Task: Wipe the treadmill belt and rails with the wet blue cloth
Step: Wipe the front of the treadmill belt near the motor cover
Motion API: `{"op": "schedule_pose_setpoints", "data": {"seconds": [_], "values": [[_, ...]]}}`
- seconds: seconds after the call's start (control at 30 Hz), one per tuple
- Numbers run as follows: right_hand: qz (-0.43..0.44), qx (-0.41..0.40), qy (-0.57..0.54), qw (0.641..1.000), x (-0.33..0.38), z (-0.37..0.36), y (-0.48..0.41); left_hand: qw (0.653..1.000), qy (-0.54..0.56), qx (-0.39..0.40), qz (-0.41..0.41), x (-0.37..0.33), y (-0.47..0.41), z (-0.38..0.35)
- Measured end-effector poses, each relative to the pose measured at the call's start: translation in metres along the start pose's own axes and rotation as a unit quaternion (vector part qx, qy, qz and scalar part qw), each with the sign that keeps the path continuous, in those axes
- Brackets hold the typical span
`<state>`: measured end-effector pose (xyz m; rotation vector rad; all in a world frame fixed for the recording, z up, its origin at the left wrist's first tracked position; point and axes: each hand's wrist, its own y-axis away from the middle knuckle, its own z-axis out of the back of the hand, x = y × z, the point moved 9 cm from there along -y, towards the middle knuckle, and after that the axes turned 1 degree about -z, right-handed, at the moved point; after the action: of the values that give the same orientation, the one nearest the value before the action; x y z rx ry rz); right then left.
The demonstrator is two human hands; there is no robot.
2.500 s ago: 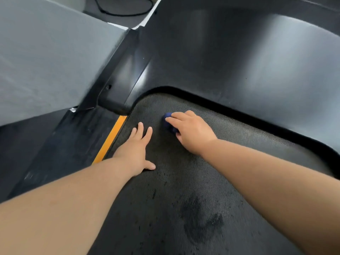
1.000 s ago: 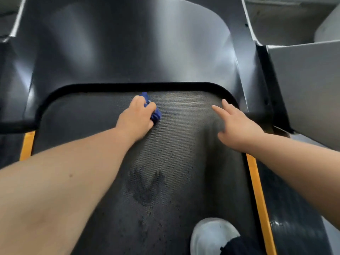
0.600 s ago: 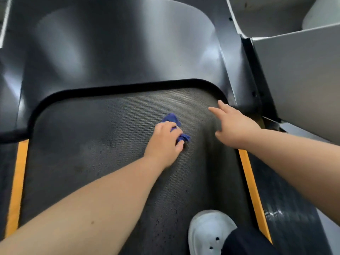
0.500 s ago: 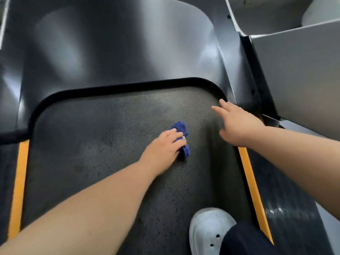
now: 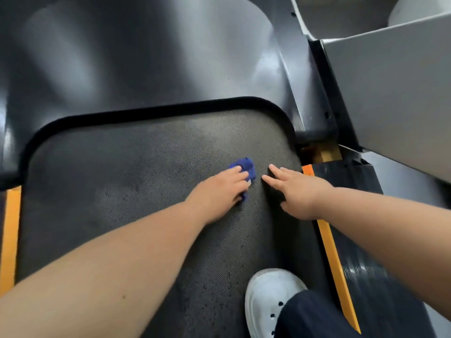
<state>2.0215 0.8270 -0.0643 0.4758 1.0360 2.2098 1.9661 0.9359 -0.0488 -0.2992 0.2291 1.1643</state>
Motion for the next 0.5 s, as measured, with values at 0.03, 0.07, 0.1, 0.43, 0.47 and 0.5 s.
{"op": "schedule_pose_setpoints", "data": {"seconds": [0.03, 0.07, 0.1, 0.43, 0.47, 0.5], "values": [[0.001, 0.001, 0.000, 1.000, 0.001, 0.000, -0.001, 1.000, -0.017, 0.003, -0.014, 0.008, 0.006, 0.003], [-0.001, 0.001, -0.003, 1.000, 0.000, 0.000, -0.001, 0.999, -0.034, -0.015, 0.006, 0.026, 0.015, 0.010], [-0.003, 0.000, -0.007, 1.000, 0.001, -0.002, -0.001, 0.996, -0.039, -0.045, 0.063, 0.051, 0.028, 0.020], [-0.012, 0.001, 0.030, 0.999, -0.005, 0.000, 0.000, 0.920, 0.077, -0.063, 0.379, 0.052, 0.034, 0.008], [-0.021, 0.000, 0.044, 0.999, -0.010, 0.002, 0.002, 0.961, 0.081, 0.002, 0.265, 0.027, 0.022, 0.000], [-0.033, -0.005, 0.053, 0.998, -0.016, 0.004, 0.003, 0.981, 0.078, 0.071, 0.165, 0.015, 0.020, -0.009]]}}
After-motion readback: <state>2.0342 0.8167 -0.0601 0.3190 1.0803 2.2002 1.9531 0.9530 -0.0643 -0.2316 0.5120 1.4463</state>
